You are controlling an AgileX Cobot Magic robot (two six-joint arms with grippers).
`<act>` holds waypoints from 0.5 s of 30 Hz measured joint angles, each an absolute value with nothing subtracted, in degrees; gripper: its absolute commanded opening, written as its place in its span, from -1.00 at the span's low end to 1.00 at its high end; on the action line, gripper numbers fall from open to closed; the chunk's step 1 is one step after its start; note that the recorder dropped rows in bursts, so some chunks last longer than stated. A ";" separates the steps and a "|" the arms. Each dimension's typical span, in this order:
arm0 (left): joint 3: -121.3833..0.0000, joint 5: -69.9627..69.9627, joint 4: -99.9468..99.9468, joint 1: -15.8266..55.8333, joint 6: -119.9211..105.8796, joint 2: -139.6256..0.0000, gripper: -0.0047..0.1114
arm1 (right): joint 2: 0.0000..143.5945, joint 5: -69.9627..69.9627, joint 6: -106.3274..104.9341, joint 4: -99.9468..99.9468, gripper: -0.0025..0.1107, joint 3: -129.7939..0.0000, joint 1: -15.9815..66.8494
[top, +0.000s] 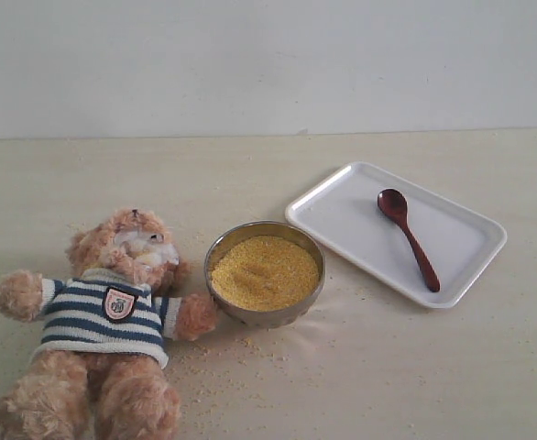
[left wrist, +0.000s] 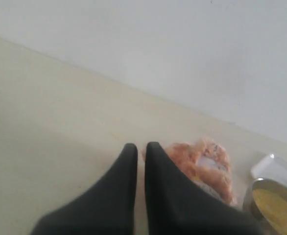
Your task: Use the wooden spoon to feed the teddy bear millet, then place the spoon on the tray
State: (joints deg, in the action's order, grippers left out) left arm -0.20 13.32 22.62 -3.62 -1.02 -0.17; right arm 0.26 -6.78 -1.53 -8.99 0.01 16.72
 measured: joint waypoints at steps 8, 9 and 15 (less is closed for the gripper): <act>-0.20 6.50 12.65 -3.62 7.00 -0.17 -0.82 | 0.26 -6.78 -1.53 -8.99 -0.96 0.01 16.72; -0.20 6.09 12.42 -3.62 7.40 -0.17 -0.82 | 0.26 -6.78 -1.53 -8.99 -0.96 0.01 16.72; -0.20 5.56 11.78 -3.62 7.20 -0.17 -0.82 | 0.26 -6.78 -1.53 -8.99 -0.96 0.01 16.72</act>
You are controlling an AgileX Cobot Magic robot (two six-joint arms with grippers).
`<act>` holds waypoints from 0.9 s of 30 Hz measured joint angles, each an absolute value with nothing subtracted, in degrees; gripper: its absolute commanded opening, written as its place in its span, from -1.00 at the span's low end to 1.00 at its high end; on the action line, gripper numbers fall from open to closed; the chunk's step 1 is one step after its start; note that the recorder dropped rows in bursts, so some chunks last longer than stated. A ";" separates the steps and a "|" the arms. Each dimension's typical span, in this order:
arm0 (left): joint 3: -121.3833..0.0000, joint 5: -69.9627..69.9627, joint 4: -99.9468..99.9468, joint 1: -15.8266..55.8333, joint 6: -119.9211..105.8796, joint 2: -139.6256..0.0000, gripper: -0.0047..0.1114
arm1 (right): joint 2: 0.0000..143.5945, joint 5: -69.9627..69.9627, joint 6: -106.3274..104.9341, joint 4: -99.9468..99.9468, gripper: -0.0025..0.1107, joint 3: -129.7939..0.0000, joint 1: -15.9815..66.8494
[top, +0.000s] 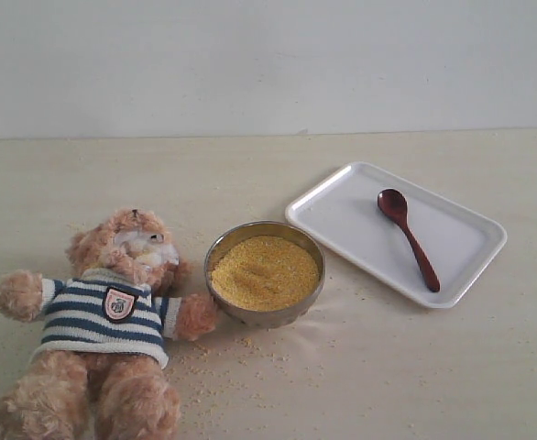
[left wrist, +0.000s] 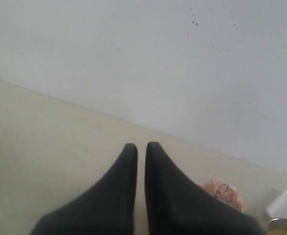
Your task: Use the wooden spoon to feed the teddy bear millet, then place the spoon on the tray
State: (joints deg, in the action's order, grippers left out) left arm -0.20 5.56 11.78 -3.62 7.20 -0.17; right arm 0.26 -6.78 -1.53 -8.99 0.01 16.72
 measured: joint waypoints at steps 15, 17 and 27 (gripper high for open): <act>-0.20 5.78 11.78 -3.62 2.91 -0.17 -0.82 | 0.26 -6.78 -1.53 -8.99 -0.96 0.01 16.72; -0.20 5.90 11.78 -3.62 2.91 -0.17 -0.82 | 0.26 -6.78 -1.53 -8.99 -0.96 0.01 16.72; -0.20 5.90 11.78 -3.62 2.91 -0.17 -0.82 | 0.26 -6.78 -1.53 -8.99 -0.96 0.01 16.72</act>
